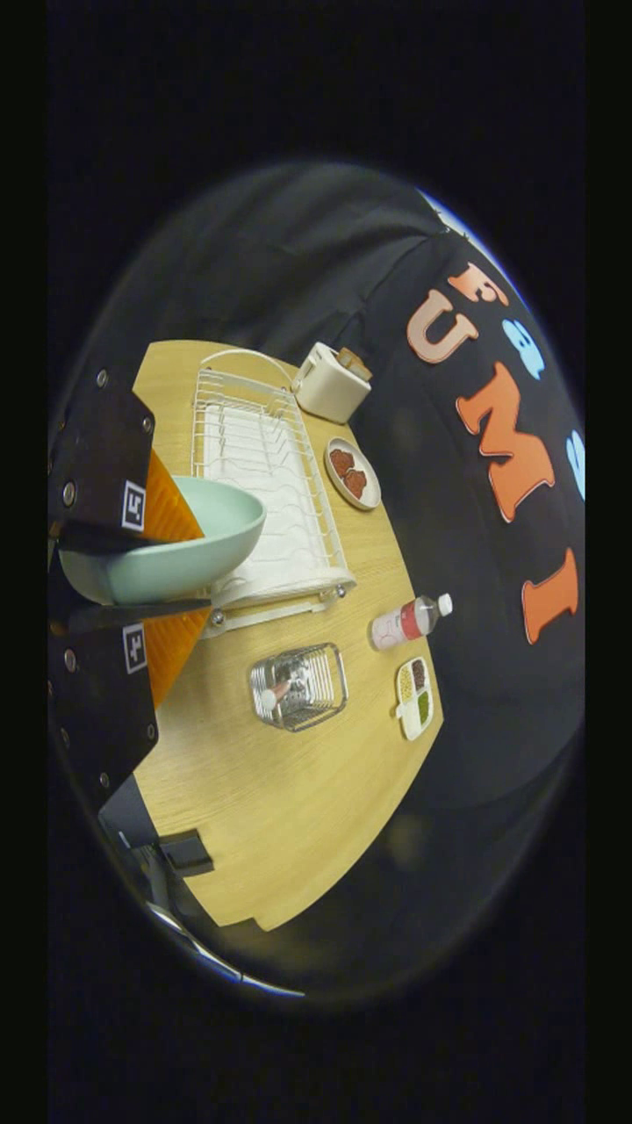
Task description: Take the plate from the dish rack, then take the spoon from the basket and place it into the plate.
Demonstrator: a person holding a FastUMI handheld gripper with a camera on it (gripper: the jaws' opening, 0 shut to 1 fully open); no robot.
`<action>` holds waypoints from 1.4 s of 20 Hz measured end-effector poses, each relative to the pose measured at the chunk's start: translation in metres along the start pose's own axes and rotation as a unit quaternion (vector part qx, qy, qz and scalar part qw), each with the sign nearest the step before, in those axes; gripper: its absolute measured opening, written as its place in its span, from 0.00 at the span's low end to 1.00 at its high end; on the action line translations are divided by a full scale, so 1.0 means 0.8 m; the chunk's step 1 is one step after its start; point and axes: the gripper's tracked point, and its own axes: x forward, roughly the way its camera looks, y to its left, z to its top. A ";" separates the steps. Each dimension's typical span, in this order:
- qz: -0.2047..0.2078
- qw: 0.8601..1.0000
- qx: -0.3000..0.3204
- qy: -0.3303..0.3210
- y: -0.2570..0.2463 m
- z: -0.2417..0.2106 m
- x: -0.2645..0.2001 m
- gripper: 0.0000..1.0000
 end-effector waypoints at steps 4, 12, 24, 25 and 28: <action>0.027 0.999 0.010 0.014 -0.008 -0.030 0.012 0.24; 0.077 0.995 0.051 0.047 -0.025 -0.099 0.059 0.24; 0.103 0.982 0.138 0.078 -0.031 -0.139 0.125 0.24; 0.099 0.983 0.134 0.079 -0.032 -0.138 0.129 0.25; 0.085 0.985 0.115 0.092 -0.036 -0.143 0.134 0.32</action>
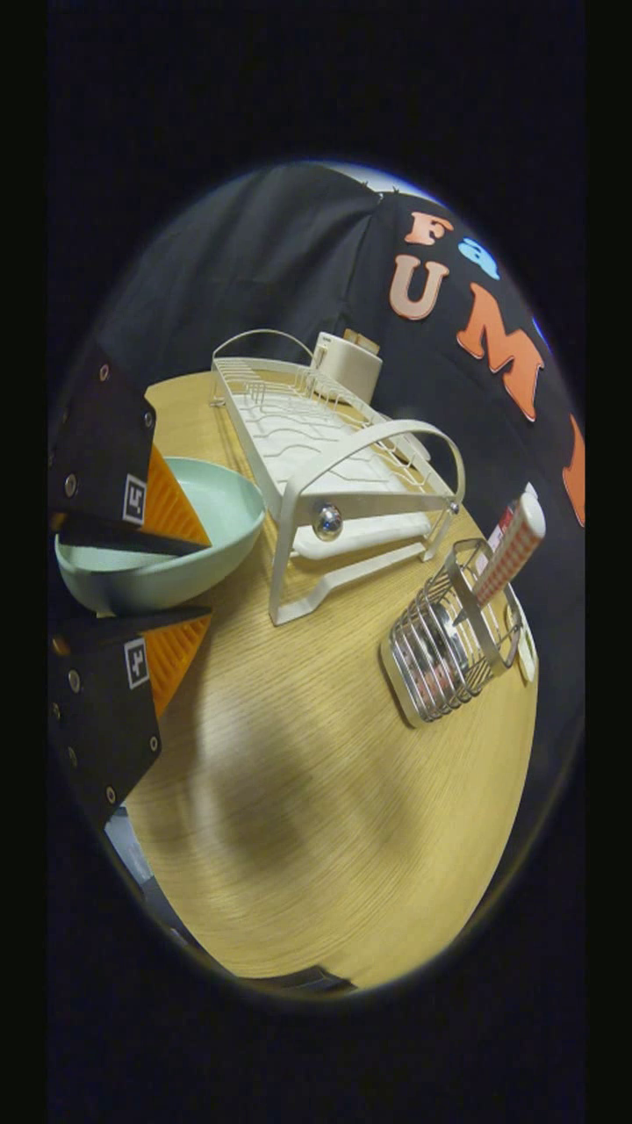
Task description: Take the plate from the dish rack, then take the spoon from the basket and place it into the plate.
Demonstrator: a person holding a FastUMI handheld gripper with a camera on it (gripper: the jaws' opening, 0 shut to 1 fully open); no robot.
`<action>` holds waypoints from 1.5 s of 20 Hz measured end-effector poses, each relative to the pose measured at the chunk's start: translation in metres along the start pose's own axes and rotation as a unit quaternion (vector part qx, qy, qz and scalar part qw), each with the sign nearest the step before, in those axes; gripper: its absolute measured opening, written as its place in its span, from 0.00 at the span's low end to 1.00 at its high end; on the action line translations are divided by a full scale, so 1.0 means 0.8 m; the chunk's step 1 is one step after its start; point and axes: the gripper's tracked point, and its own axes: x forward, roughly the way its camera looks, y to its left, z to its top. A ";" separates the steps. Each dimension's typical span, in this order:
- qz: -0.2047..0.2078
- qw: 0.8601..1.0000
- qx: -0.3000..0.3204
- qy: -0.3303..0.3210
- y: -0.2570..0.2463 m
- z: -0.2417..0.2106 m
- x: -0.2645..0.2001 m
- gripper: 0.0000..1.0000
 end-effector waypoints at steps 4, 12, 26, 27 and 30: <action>-0.030 0.999 -0.036 -0.009 -0.012 0.015 0.001 0.43; -0.090 0.983 -0.102 -0.121 -0.030 0.100 -0.044 0.77; -0.143 0.924 -0.230 -0.271 -0.008 0.211 -0.078 0.51; -0.146 0.920 -0.236 -0.277 -0.006 0.216 -0.078 0.47; -0.154 0.910 -0.264 -0.281 -0.001 0.220 -0.075 0.34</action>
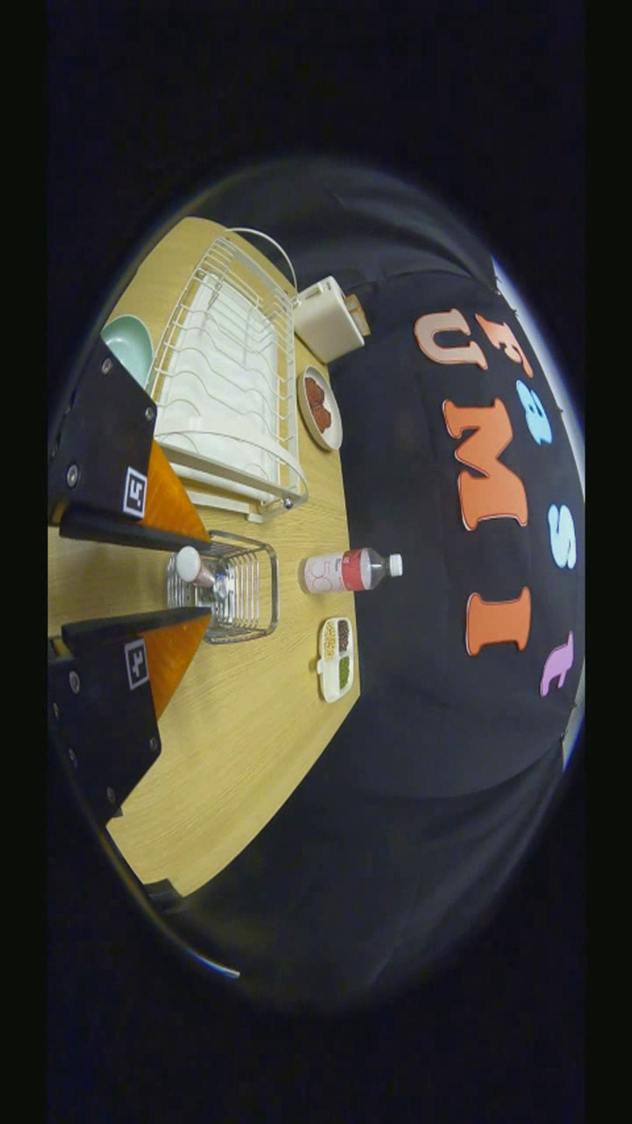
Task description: Take the plate from the dish rack, then take the spoon from the basket and place it into the plate.
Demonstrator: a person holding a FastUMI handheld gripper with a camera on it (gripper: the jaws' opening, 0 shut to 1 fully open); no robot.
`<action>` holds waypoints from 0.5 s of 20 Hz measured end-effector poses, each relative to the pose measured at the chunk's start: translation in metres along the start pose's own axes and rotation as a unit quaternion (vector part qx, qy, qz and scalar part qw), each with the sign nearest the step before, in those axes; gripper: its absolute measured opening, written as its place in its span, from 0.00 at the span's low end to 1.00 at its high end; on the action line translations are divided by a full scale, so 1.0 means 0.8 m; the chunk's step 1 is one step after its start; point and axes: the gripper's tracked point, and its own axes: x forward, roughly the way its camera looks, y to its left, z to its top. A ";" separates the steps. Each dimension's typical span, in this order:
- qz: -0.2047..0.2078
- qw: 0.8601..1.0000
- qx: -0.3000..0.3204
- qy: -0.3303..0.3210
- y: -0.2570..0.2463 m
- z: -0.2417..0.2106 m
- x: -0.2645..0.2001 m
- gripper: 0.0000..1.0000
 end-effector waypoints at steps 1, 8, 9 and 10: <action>-0.001 1.000 -0.006 0.002 0.001 -0.001 0.002 0.30; 0.005 1.000 -0.022 0.000 0.009 0.014 0.001 0.13; 0.006 1.000 -0.024 -0.003 0.010 0.021 -0.001 0.13; 0.004 1.000 -0.026 -0.007 0.009 0.026 -0.002 0.13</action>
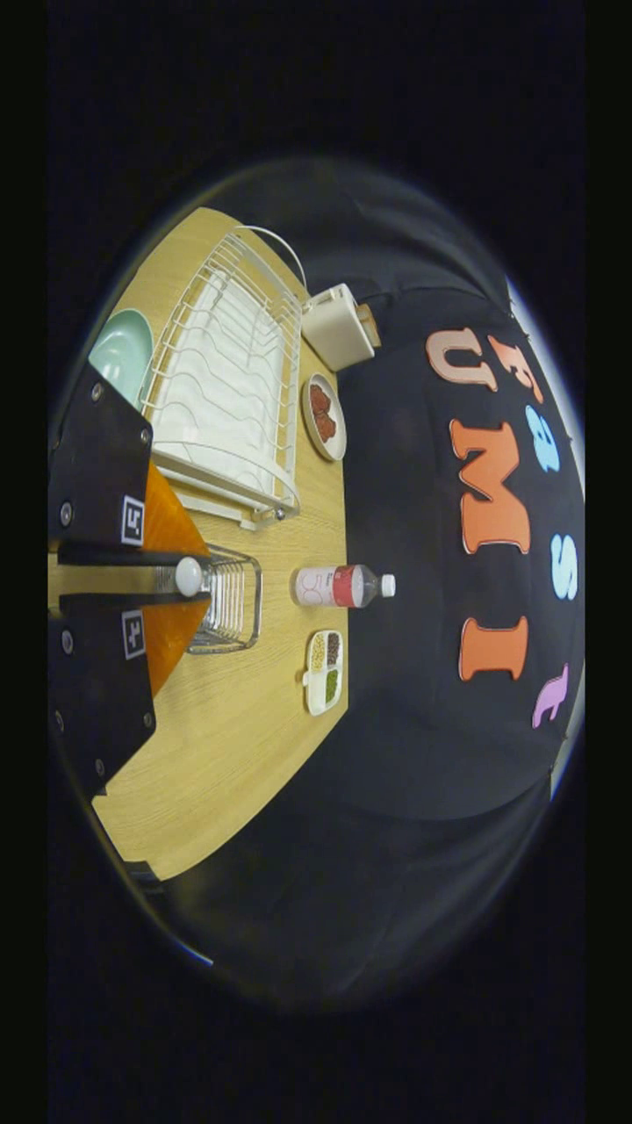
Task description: Take the plate from the dish rack, then take the spoon from the basket and place it into the plate.
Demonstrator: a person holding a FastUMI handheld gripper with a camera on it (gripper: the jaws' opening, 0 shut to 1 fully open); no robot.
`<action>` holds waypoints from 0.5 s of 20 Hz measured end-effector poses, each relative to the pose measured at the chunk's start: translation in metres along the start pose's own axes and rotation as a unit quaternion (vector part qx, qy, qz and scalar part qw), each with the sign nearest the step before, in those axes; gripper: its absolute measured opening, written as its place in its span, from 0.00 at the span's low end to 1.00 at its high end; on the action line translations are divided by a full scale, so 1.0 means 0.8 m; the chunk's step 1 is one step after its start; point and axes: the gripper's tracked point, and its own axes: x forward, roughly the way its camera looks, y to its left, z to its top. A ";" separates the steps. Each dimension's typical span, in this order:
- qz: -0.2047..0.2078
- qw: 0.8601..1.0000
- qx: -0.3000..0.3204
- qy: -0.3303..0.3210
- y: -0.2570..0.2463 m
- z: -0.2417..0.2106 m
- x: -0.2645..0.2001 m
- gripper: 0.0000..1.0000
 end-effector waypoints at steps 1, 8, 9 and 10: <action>-0.009 1.000 -0.004 -0.002 -0.005 0.006 -0.001 0.12; -0.016 0.999 -0.036 -0.029 -0.007 0.047 -0.032 0.10; -0.015 0.999 -0.039 -0.031 -0.006 0.053 -0.038 0.10; -0.008 0.999 -0.041 -0.034 -0.003 0.057 -0.044 0.10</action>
